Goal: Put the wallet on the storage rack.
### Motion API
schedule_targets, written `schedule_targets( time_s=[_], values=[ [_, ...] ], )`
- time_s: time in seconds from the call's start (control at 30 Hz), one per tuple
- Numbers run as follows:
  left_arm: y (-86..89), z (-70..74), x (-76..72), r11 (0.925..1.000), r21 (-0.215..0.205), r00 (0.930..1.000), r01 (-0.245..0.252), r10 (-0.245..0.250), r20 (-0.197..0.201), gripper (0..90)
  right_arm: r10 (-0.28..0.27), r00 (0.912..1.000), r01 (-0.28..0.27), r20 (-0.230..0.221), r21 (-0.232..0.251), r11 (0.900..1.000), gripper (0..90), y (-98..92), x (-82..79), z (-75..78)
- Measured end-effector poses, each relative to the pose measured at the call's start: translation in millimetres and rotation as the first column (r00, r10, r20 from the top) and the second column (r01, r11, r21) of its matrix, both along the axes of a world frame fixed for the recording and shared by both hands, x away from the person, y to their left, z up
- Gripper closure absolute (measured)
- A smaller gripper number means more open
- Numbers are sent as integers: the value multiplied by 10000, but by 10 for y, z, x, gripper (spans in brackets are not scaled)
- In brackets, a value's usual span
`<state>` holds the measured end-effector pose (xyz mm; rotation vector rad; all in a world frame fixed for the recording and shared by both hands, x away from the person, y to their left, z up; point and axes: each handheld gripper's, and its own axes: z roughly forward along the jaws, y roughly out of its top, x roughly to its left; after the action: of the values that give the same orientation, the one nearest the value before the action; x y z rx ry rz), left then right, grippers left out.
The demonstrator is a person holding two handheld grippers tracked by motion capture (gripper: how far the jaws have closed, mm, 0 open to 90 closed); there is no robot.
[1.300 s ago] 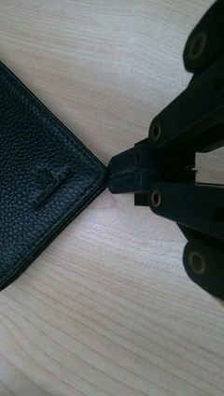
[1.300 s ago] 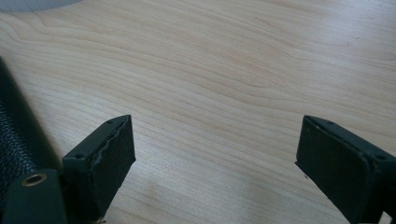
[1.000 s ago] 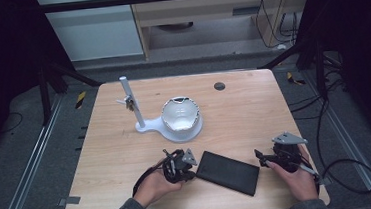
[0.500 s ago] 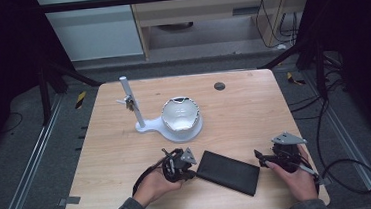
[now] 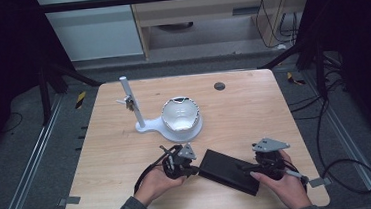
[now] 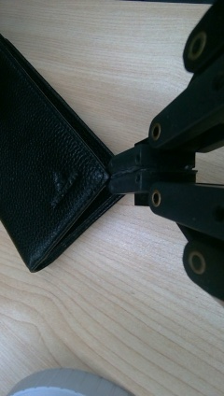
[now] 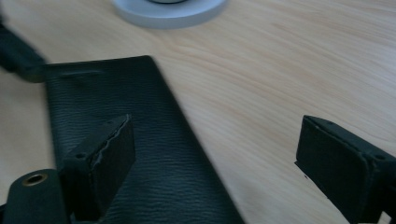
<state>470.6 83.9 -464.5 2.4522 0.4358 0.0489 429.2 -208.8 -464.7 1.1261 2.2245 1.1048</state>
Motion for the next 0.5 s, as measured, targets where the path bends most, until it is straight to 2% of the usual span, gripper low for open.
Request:
schedule_targets(
  time_s=[0.03,0.07,0.1,0.13,0.17,0.27,0.5],
  values=[
    [0,0,0,10000,0,10000,0,0,0,900,0,10000,0,0,0,10000,117,0,0,0],
    [-8,3,6,10000,-68,10000,-40,41,24,900,414,9991,-416,-125,-131,9990,112,97,-46,25],
    [-8,3,6,10000,-68,10000,-40,41,24,900,414,9991,-416,-125,-131,9990,112,97,-46,25],
    [-11,9,12,10000,-54,10000,6,-6,18,900,796,9962,-809,-359,-368,9960,94,194,-77,15],
    [-17,14,14,9999,-102,10000,-51,51,-12,900,796,9962,-809,-359,-368,9960,94,194,-77,15],
    [-43,47,28,9999,-101,9999,-106,107,69,900,1258,9892,-1325,-756,-905,9870,77,349,-101,-39],
    [-69,131,71,9994,-223,9996,-255,257,97,900,1556,9826,-1686,-1014,-1354,9763,63,492,-81,-31]
  ],
)
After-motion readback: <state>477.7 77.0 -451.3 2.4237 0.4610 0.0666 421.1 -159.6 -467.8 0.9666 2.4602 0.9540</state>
